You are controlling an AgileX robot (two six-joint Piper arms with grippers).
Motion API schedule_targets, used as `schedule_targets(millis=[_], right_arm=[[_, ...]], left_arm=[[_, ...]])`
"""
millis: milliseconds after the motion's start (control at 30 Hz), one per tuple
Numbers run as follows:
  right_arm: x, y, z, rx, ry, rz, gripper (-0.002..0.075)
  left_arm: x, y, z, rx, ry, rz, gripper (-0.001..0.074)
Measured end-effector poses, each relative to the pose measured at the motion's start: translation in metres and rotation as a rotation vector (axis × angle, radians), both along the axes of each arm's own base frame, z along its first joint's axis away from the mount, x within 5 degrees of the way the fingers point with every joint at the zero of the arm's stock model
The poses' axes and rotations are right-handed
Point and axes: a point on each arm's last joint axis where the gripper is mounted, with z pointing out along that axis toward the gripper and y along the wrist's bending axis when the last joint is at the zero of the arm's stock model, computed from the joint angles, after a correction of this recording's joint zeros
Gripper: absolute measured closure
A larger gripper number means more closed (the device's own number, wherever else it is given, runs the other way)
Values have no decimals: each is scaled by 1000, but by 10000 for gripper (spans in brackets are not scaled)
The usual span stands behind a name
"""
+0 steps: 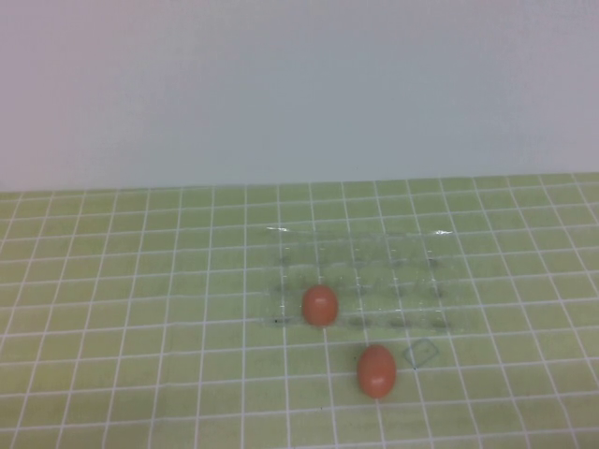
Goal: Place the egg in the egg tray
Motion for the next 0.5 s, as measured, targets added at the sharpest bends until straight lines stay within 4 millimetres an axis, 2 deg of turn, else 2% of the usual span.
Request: schedule_targets(millis=[67, 200, 333, 500], right_arm=[[0, 0, 7, 14, -22, 1, 728], [-5, -1, 40, -2, -85, -2, 728], [-5, -1, 71, -11, -48, -6, 728], [15, 0, 100, -19, 48, -7, 728]], left_arm=[[0, 0, 0, 0, 0, 0, 736], [0, 0, 0, 0, 0, 1, 736], [0, 0, 0, 0, 0, 0, 736], [0, 0, 0, 0, 0, 0, 736]])
